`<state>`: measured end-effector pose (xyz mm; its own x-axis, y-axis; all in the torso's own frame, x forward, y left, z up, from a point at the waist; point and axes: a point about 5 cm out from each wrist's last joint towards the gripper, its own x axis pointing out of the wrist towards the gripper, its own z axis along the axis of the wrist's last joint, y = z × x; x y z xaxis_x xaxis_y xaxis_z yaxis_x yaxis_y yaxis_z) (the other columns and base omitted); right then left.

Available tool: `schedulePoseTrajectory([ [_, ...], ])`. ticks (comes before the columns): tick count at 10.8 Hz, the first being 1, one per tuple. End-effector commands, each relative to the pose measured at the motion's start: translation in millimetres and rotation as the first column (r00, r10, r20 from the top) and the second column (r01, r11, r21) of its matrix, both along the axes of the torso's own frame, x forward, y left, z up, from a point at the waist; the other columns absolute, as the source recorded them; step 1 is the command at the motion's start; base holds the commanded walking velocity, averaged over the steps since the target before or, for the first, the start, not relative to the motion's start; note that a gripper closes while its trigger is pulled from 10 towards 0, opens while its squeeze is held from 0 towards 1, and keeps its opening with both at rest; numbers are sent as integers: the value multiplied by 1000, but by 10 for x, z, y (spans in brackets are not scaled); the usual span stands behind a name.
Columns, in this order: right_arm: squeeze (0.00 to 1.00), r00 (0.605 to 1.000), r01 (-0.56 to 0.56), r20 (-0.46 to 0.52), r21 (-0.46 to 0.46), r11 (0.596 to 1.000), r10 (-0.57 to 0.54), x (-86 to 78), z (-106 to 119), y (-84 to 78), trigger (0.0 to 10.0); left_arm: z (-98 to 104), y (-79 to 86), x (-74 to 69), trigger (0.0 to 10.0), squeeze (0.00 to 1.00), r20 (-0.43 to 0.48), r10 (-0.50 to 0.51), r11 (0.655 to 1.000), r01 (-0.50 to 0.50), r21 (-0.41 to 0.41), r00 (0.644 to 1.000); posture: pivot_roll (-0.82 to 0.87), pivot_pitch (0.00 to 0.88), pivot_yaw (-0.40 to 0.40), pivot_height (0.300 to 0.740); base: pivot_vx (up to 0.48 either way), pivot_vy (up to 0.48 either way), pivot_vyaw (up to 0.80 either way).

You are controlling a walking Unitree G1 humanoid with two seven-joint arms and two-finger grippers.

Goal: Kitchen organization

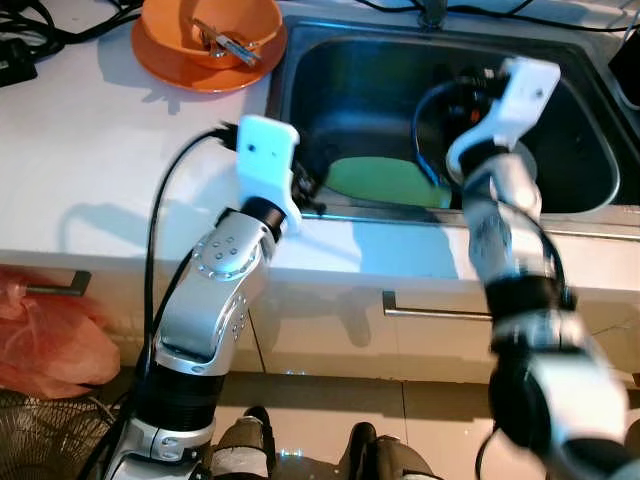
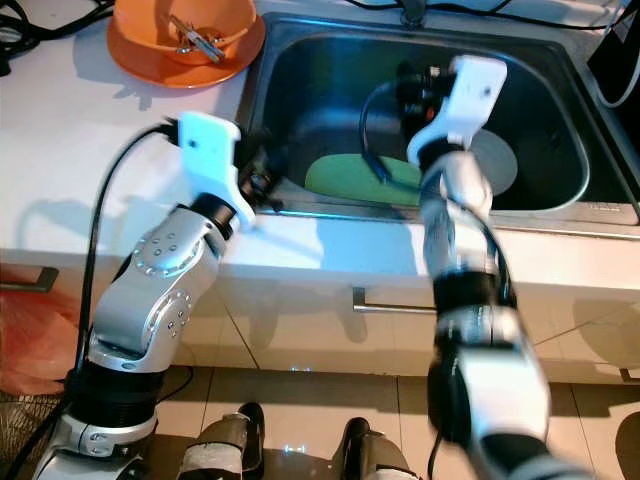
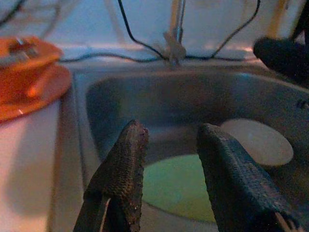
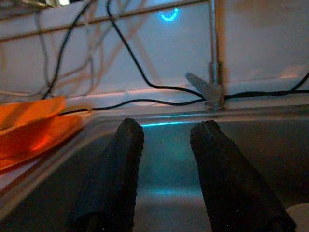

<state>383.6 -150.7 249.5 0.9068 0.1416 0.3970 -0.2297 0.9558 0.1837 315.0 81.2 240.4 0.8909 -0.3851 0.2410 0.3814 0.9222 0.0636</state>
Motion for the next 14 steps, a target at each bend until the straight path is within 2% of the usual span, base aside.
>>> schedulePoseTrajectory([
  [1, 0, 1000, -12, -11, 19, 1000, 12, -65, -25, 0, 10000, -20, 12, 8, 10000, 0, 8, 24, 1000, -24, -15, 1000, 205, 215, -55, 740, 0, 0, 0],
  [3, 0, 998, 4, -60, 39, 999, -2, -225, -195, -30, 10000, -58, 71, -2, 10000, 0, 37, 61, 998, -61, -13, 997, 189, 206, -46, 740, 0, 0, 0],
  [4, 0, 998, 12, -63, 36, 999, -10, -280, -209, -35, 10000, -86, 94, -4, 10000, 0, 39, 72, 997, -71, -12, 997, 184, 205, -43, 740, 0, 0, 0],
  [6, 0, 999, 19, -25, -33, 999, -20, -454, -256, 20, 10000, -188, 184, -8, 10000, 0, 41, 122, 992, -122, -7, 992, 173, 191, -32, 740, 0, 0, 0],
  [7, 0, 1000, 7, -22, -14, 1000, -7, -518, -303, 41, 10000, -199, 277, -34, 10000, 0, 57, 167, 986, -165, -36, 984, 179, 179, -28, 740, 0, 0, 0],
  [8, 0, 1000, 16, -23, -12, 1000, -16, -536, -334, 35, 10000, -203, 343, -56, 10000, 0, 79, 195, 981, -193, -31, 978, 180, 171, -24, 740, 0, 0, 0],
  [10, 0, 998, 51, -41, -19, 999, -52, -568, -419, -2, 10000, -88, 597, -94, 10000, 0, 181, 297, 955, -293, -46, 938, 184, 152, -16, 740, 0, 0, 0],
  [12, 0, 995, 81, -61, -19, 997, -82, -580, -499, -27, 10000, -192, 741, -136, 10000, 0, 167, 353, 935, -354, -26, 921, 183, 142, -17, 740, 0, 0, 0],
  [14, 0, 992, 107, -71, -28, 994, -109, -564, -540, -84, 10000, -158, 804, -175, 10000, 0, 192, 391, 920, -389, -49, 900, 190, 126, -23, 740, 0, 0, 0],
])
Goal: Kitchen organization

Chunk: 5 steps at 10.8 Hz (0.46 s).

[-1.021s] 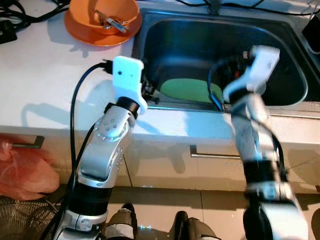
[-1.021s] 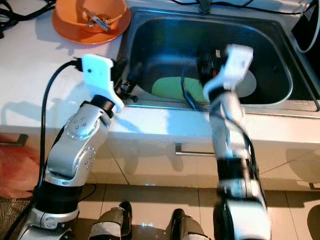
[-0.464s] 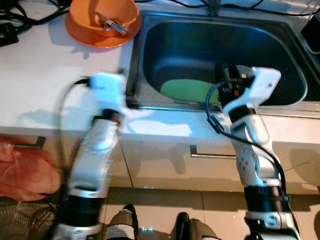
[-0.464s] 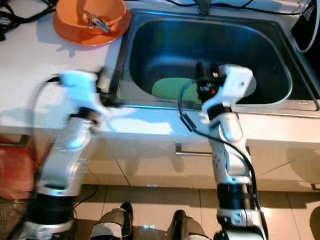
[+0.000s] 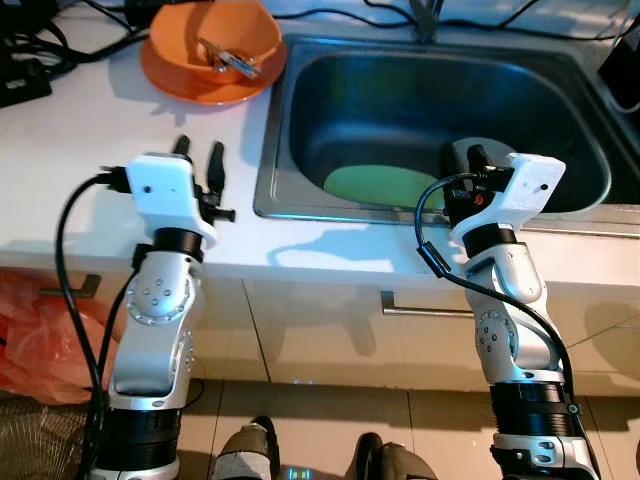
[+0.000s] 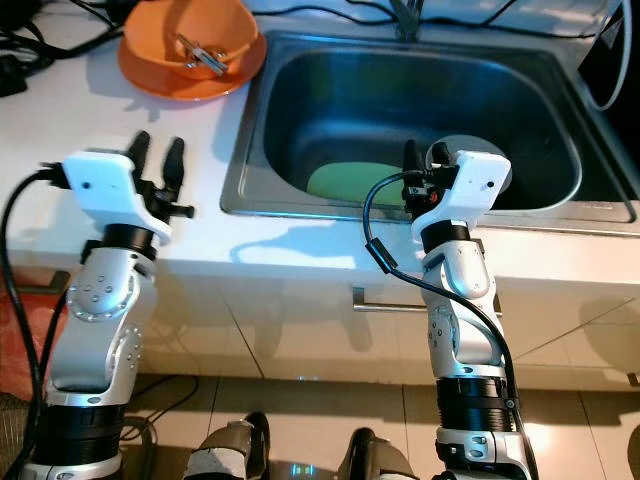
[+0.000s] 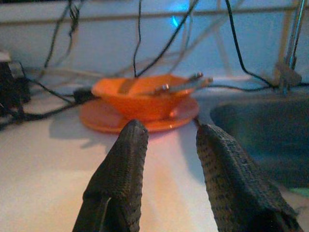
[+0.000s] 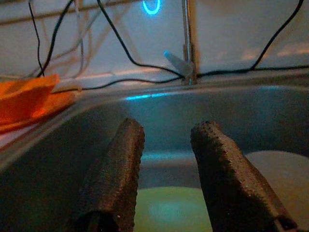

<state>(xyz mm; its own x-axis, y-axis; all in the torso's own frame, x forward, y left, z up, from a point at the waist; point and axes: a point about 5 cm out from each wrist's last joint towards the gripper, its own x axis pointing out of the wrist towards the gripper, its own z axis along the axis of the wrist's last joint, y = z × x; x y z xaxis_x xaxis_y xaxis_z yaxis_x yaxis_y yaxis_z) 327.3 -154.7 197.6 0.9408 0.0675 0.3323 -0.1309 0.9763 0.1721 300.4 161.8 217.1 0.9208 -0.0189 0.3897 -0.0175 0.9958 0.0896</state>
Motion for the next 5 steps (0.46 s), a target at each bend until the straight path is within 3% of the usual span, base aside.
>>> schedulePoseTrajectory([
  [1, 0, 1000, 17, -1, 6, 1000, -17, -3, -15, -39, 10000, 88, 0, -29, 10000, 0, 51, 11, 1000, -10, -8, 999, 188, 120, -25, 740, 0, 0, 0],
  [4, 0, 1000, 10, -5, 5, 1000, -10, -4, -31, -11, 10000, 69, -25, -32, 10000, 0, 42, 0, 1000, 1, -25, 999, 188, 111, -29, 740, 0, 0, 0],
  [5, 0, 1000, 8, -7, 1, 1000, -8, 10, -30, -3, 10000, 69, -23, -19, 10000, 0, 35, 4, 1000, -3, -27, 999, 191, 121, -33, 740, 244, 0, 0],
])
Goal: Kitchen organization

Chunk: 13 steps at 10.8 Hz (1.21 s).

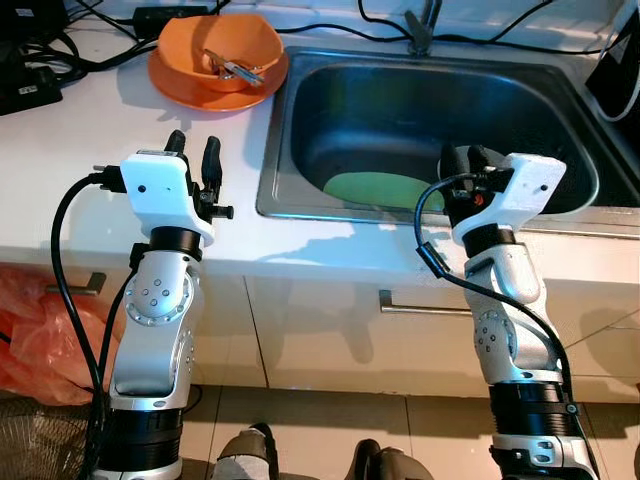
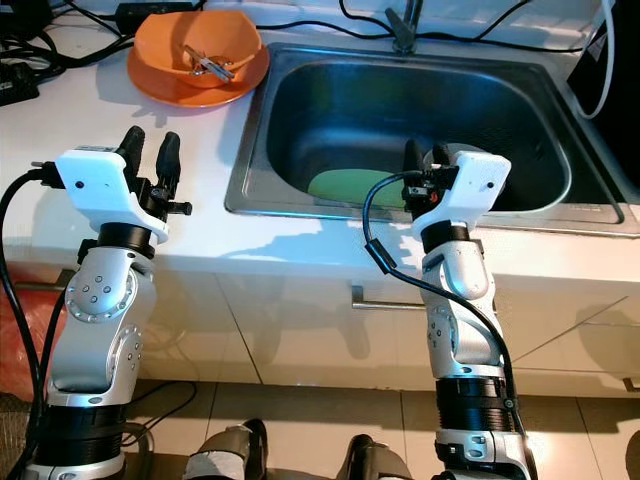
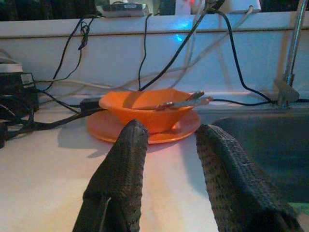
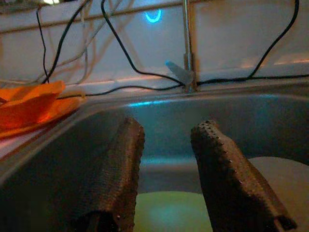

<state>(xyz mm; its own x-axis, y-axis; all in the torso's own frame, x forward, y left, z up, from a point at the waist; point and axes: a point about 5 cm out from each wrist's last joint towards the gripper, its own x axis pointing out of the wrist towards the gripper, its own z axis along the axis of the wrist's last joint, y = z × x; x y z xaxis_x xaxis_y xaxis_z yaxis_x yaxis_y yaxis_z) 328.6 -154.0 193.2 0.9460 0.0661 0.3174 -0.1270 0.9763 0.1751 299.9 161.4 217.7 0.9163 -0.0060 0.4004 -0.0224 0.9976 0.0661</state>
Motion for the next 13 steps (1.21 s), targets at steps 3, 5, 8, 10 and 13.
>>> schedulePoseTrajectory([
  [3, 0, 1000, -2, -1, -9, 1000, 2, 23, 21, -2, 10000, 103, 17, 13, 10000, 0, 26, 28, 1000, -28, -9, 999, 194, 172, -43, 740, 291, 0, 0],
  [5, 0, 1000, -6, -9, -17, 1000, 6, 9, -2, 0, 10000, 130, 24, 7, 10000, 0, 33, 34, 999, -34, -11, 999, 196, 203, -44, 740, 353, 0, 0],
  [8, 0, 1000, -7, -19, -15, 1000, 7, 17, -16, 18, 10000, 150, -20, -2, 10000, 0, 32, 18, 1000, -18, -7, 999, 200, 223, -41, 740, 369, 0, 0],
  [10, 0, 1000, -6, -24, -21, 1000, 6, 20, -22, 20, 10000, 175, -43, 3, 10000, 0, 45, 4, 1000, -4, -6, 999, 199, 230, -39, 740, 0, 0, 0],
  [13, 0, 1000, -25, -11, -57, 998, 25, 12, -9, 52, 10000, 199, -66, 7, 10000, 0, 46, -4, 1000, 5, -13, 999, 200, 232, -38, 740, 0, 0, 0],
])
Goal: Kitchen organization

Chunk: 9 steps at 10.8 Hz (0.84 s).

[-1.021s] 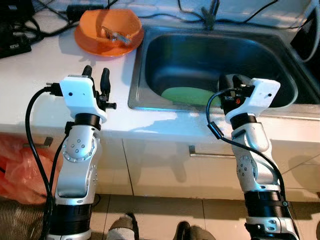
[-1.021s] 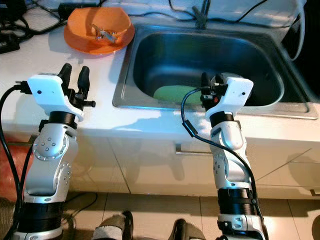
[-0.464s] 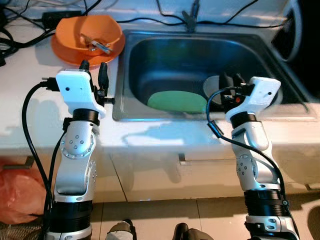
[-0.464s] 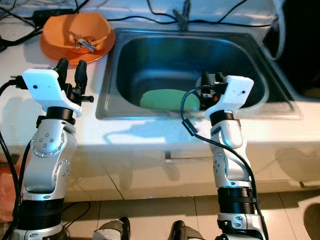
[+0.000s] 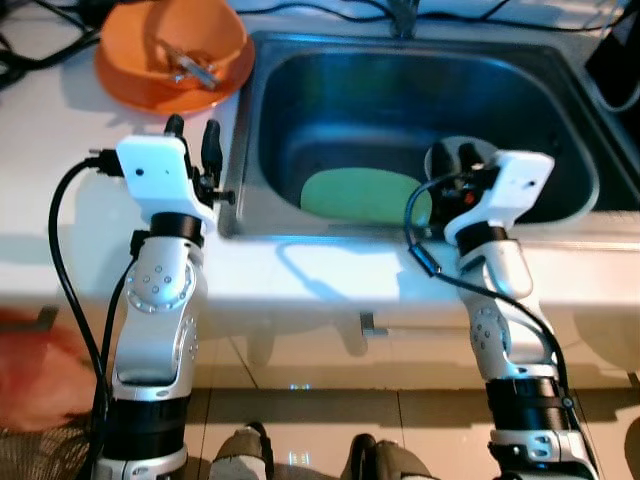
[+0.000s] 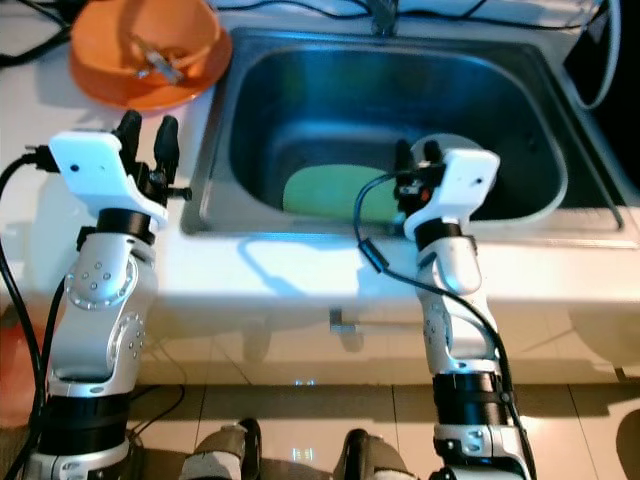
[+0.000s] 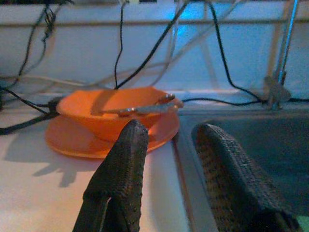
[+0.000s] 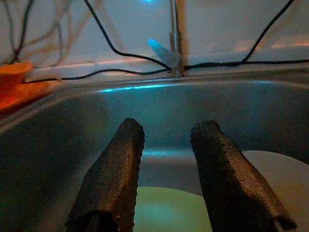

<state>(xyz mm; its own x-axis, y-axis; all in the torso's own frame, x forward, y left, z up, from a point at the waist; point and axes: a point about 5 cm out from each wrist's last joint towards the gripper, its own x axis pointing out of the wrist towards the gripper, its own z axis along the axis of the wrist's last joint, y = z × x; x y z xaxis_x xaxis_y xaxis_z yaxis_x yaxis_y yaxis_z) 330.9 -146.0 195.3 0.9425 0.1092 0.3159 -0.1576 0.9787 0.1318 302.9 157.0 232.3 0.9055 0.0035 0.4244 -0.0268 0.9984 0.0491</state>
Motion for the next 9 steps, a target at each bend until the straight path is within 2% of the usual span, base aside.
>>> schedulePoseTrajectory([
  [1, 0, 1000, 5, -14, -11, 1000, -6, -11, -34, -22, 10000, 56, -19, -23, 10000, 0, 19, -9, 1000, 9, 1, 1000, 203, 234, -38, 740, 0, 0, 425],
  [9, 0, 999, 6, -31, 3, 1000, -6, -4, -61, -19, 10000, 39, -21, -20, 10000, 0, -6, -22, 1000, 22, -6, 1000, 205, 240, -38, 740, 0, 0, 0],
])
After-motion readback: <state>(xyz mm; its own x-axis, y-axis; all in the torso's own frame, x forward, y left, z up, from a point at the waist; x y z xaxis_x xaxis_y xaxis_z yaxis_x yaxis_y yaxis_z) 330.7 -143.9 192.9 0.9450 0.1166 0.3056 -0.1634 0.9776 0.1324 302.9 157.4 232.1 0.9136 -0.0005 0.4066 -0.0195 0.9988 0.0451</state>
